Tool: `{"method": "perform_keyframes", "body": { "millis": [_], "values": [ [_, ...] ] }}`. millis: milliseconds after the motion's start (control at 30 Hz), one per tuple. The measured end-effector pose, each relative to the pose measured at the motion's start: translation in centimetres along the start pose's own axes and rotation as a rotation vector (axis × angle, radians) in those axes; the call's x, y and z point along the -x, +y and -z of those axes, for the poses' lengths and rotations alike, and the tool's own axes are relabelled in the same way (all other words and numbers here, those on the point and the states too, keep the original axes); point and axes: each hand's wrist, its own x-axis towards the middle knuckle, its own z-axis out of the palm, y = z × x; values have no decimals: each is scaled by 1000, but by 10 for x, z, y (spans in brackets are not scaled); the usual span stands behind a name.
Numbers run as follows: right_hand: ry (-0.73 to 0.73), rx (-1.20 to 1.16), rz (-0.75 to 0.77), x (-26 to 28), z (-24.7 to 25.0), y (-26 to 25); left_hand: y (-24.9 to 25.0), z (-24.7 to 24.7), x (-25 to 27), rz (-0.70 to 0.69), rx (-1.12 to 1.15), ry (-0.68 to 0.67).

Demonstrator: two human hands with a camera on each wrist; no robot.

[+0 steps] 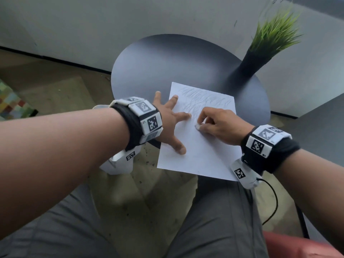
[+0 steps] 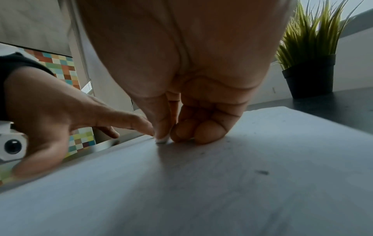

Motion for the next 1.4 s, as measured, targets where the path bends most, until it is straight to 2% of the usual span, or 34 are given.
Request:
{"method": "perform_keyframes", "body": {
  "millis": [67, 133, 267, 300, 333, 400, 433, 500, 567, 600, 633, 733, 767, 833, 900, 933, 967, 1033, 1067, 1100, 1167, 1200, 1233, 1300, 1367, 1400],
  "values": [
    [35, 51, -34, -2, 1, -4, -1, -6, -2, -35, -28, 37],
    [52, 98, 3, 4, -5, -12, -2, -8, -4, -72, -46, 46],
    [-117, 199, 306, 23, -21, -37, -2, -7, -4, -95, -65, 41],
    [-126, 198, 291, 20, -18, -36, -2, -7, -4, -94, -66, 42],
    [-98, 175, 213, 13, -13, -32, -1, -7, -4, -91, -70, 40],
    [22, 115, 25, 4, -3, -20, 1, -6, -3, -83, -82, 30],
    [62, 117, -4, 3, -3, -18, 2, -5, -2, -80, -86, 25],
    [24, 137, 111, 9, -10, -26, 4, -3, -1, -79, -90, 16],
    [-121, 136, 300, 21, -23, -37, 4, -2, 0, -83, -92, 12],
    [-162, 132, 321, 23, -22, -36, 5, -1, -1, -84, -93, 13],
    [-153, 126, 290, 20, -17, -31, 6, -1, -1, -85, -92, 13],
    [44, 92, 20, 7, -2, -9, 8, -1, -2, -79, -98, 8],
    [79, 104, 12, 10, -3, -9, 9, -1, -2, -79, -102, 7],
    [9, 136, 195, 19, -15, -18, 12, 2, -3, -84, -115, 7],
    [-159, 141, 353, 34, -25, -28, 14, 4, -4, -83, -141, -3],
    [-190, 135, 345, 34, -21, -25, 15, 5, -5, -82, -146, -5],
    [-157, 128, 284, 29, -15, -19, 16, 5, -5, -81, -146, -2],
    [-3, 82, 72, 19, -3, -4, 15, 4, -6, -75, -143, 3],
    [61, 79, 8, 17, -2, 1, 15, 4, -6, -68, -145, -1],
    [92, 90, 12, 19, -5, 0, 15, 5, -6, -65, -149, -6],
    [32, 112, 192, 27, -18, -14, 14, 6, -7, -67, -155, -13],
    [-44, 123, 300, 34, -25, -22, 14, 7, -8, -65, -160, -19],
    [-112, 126, 345, 37, -26, -23, 13, 8, -9, -62, -165, -25],
    [-119, 113, 233, 29, -15, -13, 13, 10, -12, -48, -160, -25],
    [7, 63, 8, 17, -1, 2, 13, 13, -15, -23, -152, -25],
    [60, 62, -58, 13, 1, 8, 13, 15, -17, -16, -154, -28]
  ]
}}
